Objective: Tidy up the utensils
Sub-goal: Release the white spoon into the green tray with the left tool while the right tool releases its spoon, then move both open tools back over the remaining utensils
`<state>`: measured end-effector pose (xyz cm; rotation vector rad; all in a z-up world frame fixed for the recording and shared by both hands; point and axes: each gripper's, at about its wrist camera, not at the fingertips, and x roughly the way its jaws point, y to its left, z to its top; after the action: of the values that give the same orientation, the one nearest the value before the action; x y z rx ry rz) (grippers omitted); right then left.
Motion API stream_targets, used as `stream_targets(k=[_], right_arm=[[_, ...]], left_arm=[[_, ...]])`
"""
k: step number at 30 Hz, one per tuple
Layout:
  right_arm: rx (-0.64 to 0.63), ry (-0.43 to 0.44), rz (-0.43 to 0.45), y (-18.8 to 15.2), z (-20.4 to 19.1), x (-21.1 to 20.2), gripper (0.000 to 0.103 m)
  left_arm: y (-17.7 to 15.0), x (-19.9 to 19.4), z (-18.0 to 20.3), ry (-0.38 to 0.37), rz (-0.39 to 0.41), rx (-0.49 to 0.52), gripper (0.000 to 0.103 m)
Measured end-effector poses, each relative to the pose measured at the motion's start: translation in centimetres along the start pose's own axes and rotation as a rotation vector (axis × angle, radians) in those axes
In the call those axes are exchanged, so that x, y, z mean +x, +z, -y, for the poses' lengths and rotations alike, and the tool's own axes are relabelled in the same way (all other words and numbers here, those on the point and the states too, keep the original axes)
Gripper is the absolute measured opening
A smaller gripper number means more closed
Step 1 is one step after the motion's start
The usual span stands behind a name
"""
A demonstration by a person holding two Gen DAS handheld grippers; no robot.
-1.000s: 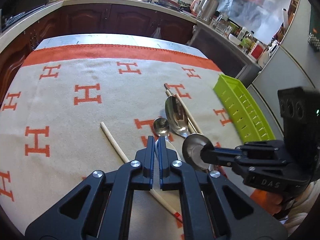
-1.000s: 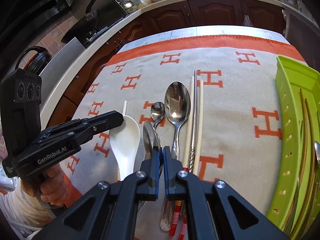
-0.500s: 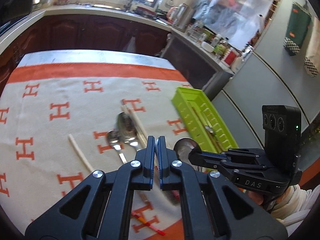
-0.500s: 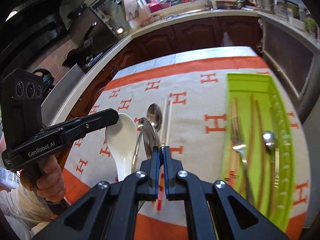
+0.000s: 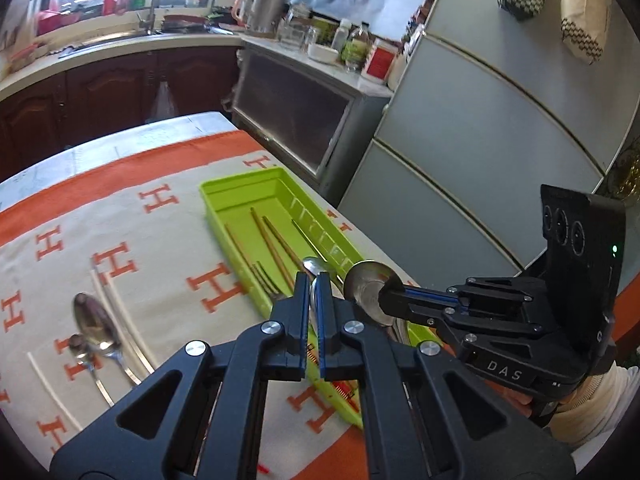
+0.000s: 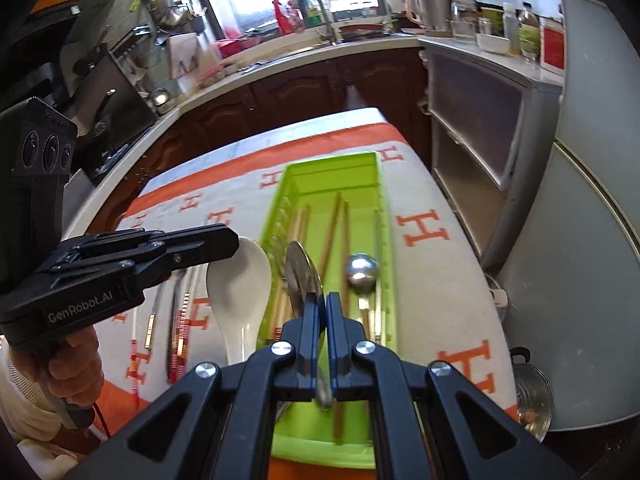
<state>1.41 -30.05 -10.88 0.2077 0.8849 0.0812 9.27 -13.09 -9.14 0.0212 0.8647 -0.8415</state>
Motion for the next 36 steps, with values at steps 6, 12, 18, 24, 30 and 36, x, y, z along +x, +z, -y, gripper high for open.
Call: stream_targets(k=[6,12,18,24,30,36], right_arm=[[-0.053,-0.031,-0.021,-0.5,0.6,1.2,0.004],[-0.073,-0.057,-0.025,-0.5,0.5,1.8,0.004],[-0.044,-0.055,-0.038,-0.3,1.1,2.2,0.014],[-0.03,-0.042,-0.014,-0.2,1.0,1.5,0.019],[-0.025,-0.035,-0.005,-0.1,0.7,1.0,0.02],[-0.019,-0.019,0.006,0.0,0.2,0.2,0.02]], left_arm=[[0.2,5.2,0.7,0.043,-0.09,0.042,0.001],[-0.4,8.4,-0.4,0.088,-0.164,0.053,0.001],[-0.7,9.1,-0.9,0.105,-0.184,0.04,0.001],[-0.7,9.5,-1.1,0.118,-0.219,0.015,0.003],[-0.9,7.7,-0.2,0.128,-0.22,0.035,0.006],[-1.6,4.5,0.3,0.138,-0.199,0.033,0.019]])
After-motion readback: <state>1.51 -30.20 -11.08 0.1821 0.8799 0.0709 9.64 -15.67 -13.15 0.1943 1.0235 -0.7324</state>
